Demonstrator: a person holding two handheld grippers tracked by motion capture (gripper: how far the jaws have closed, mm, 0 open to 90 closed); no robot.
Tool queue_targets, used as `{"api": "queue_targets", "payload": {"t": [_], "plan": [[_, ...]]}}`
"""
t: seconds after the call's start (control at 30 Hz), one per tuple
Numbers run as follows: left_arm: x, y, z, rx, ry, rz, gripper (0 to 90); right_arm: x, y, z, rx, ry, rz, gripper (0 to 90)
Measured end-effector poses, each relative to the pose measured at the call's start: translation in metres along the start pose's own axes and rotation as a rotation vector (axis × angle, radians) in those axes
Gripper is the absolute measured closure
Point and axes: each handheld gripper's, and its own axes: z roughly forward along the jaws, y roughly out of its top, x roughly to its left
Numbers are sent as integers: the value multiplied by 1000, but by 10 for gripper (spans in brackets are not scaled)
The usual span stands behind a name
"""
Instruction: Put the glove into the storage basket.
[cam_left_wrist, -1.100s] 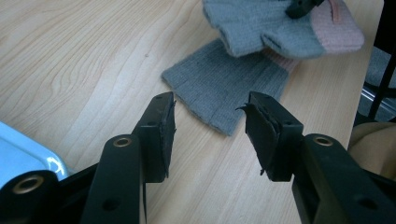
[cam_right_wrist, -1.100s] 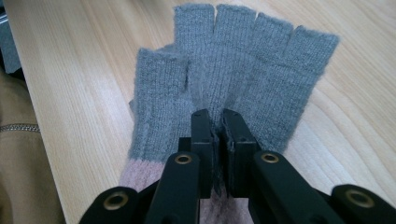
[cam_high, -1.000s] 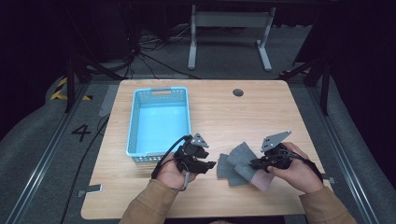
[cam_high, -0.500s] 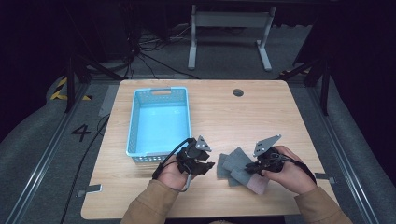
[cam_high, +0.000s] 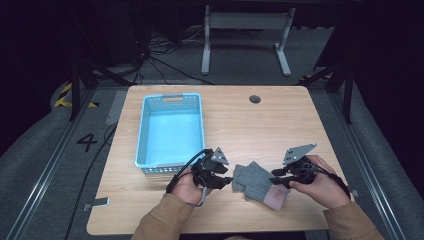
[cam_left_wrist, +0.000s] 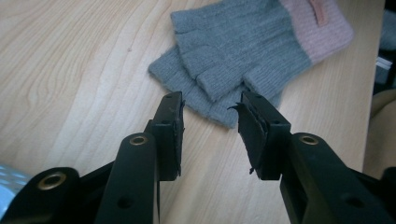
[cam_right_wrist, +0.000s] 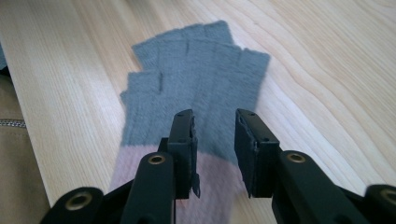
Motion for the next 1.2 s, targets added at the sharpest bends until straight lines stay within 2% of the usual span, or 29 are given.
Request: {"api": "queue_targets", "payload": {"t": [0.03,0.13,0.27,0.43,0.67,0.77,0.83,1.2], "plan": [[0,1,0,12,2,12,610,-1,-2,-3,-5,-9,8,683],[0,2,2,27,-21,6,601,-5,-9,-10,-1,-17,30,678],[-1,2,3,37,-31,0,601,-10,-16,-17,8,-31,49,669],[-1,2,6,43,-28,-16,571,-15,-22,-20,33,-37,71,656],[-2,4,11,52,-37,-22,575,-18,-31,-18,81,-20,65,635],[-2,4,13,56,-44,-27,595,-18,-33,-18,93,-14,77,631],[-2,3,17,78,-51,-3,605,-19,-37,-18,113,1,79,629],[-1,7,31,123,-56,6,638,-18,-47,-18,170,23,91,622]]}}
